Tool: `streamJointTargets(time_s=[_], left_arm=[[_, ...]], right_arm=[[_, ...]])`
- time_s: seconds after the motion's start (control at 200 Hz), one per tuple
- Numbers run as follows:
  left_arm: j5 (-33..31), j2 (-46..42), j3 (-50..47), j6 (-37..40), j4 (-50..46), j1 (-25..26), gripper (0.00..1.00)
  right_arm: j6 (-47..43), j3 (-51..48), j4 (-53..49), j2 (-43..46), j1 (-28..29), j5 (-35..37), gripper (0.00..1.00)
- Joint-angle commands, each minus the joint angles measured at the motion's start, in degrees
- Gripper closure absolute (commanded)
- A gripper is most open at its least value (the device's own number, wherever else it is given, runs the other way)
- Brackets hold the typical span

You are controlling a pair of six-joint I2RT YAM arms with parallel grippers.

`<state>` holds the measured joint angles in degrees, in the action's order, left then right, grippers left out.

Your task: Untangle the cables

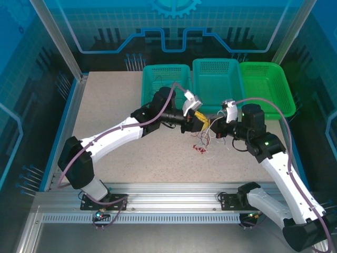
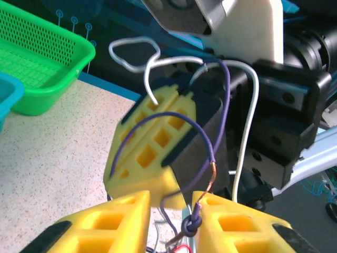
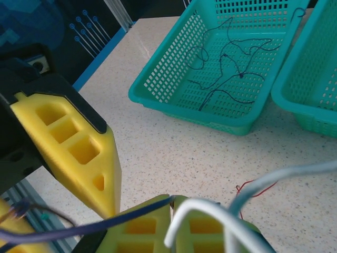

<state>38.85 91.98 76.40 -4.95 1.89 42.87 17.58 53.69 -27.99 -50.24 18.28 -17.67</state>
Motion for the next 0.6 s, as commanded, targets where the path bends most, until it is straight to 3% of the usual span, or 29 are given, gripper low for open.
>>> streamJointTargets(time_s=[0.0,0.065,0.12,0.205,0.39,0.51,0.595], left_arm=[[0.9,0.0,2.7,-1.4,2.2,0.2,0.84],[-0.2,-0.5,2.8,-1.5,2.3,0.3,1.0],[-1.7,-1.4,2.7,-1.9,2.7,0.2,1.0],[-4.3,-3.3,2.8,-2.7,4.2,0.0,1.0],[-12.2,-7.8,2.6,-7.0,9.0,-2.0,1.0],[-15.4,-10.6,2.9,-15.2,15.5,-5.3,1.0],[-16.1,-12.1,4.7,-16.8,15.7,-7.3,1.0]], right_arm=[[0.8,0.0,1.8,0.1,1.1,-1.9,1.0],[1.1,-0.7,1.9,0.0,1.3,-0.4,0.97],[2.6,-1.7,1.6,-0.3,1.4,3.7,0.93],[9.7,-3.0,-2.0,-1.4,1.3,16.3,0.91],[16.5,-10.7,-6.2,-4.1,-0.1,27.7,0.83],[19.2,-15.1,-4.9,-4.2,-4.6,26.7,0.84],[18.5,-16.6,-3.8,-4.6,-6.2,25.7,0.88]])
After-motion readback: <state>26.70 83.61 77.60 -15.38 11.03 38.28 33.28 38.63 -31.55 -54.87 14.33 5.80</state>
